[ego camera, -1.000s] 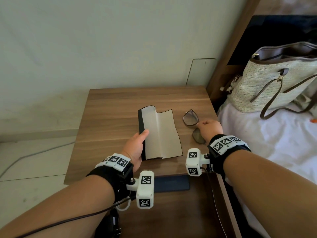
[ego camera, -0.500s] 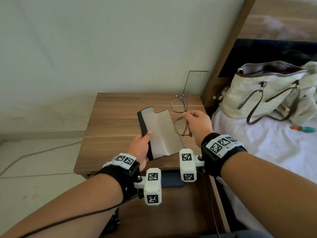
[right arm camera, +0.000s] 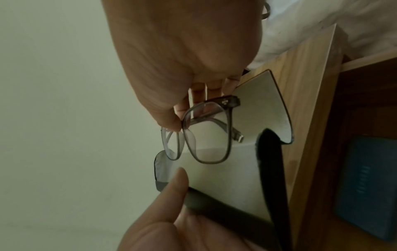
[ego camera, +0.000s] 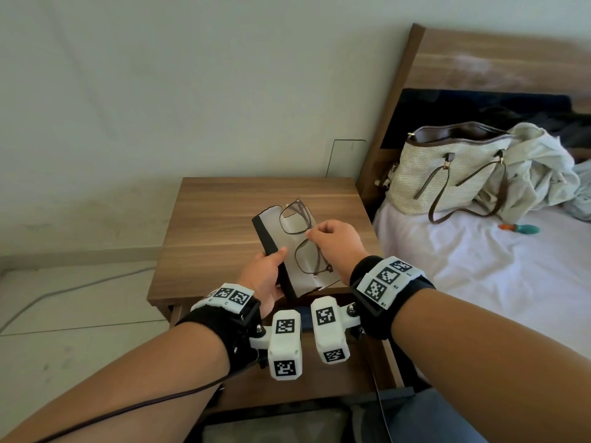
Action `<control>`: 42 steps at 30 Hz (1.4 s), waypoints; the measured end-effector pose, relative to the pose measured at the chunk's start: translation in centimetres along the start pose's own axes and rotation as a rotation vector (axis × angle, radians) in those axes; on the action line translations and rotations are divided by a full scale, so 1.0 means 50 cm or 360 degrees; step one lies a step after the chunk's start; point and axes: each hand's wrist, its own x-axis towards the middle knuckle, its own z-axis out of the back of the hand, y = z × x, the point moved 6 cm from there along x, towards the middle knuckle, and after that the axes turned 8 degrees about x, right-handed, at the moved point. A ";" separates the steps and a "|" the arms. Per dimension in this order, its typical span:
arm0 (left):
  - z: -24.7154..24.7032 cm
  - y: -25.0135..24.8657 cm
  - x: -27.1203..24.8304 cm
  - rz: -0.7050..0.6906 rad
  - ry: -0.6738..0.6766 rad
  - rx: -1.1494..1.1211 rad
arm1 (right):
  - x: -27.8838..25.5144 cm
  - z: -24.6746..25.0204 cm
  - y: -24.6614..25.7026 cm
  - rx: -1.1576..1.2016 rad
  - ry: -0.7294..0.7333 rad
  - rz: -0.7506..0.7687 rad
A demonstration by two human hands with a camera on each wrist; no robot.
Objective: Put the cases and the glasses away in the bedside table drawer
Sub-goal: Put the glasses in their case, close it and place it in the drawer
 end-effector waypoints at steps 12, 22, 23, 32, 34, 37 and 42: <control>-0.011 0.030 -0.054 0.0016 0.0223 -0.0159 | -0.072 -0.036 0.009 -0.0165 0.0104 0.0038; -0.002 0.029 -0.065 -0.0001 0.0286 -0.0159 | -0.088 -0.048 0.016 -0.0200 0.0185 0.0029; -0.001 0.029 -0.066 -0.0001 0.0288 -0.0159 | -0.089 -0.048 0.017 -0.0202 0.0194 0.0034; 0.022 0.026 -0.064 -0.0010 0.0186 -0.0103 | -0.083 -0.016 0.034 -0.0244 0.0082 0.0146; 0.032 0.024 -0.063 -0.0017 0.0164 -0.0091 | -0.079 -0.001 0.037 -0.0292 0.0020 0.0172; 0.047 0.023 -0.062 0.0013 0.0143 -0.0100 | -0.071 0.023 0.023 -0.0313 -0.0086 0.0087; 0.062 0.026 -0.063 0.0067 0.0156 -0.0161 | -0.076 0.020 -0.024 -0.0071 0.0086 -0.0407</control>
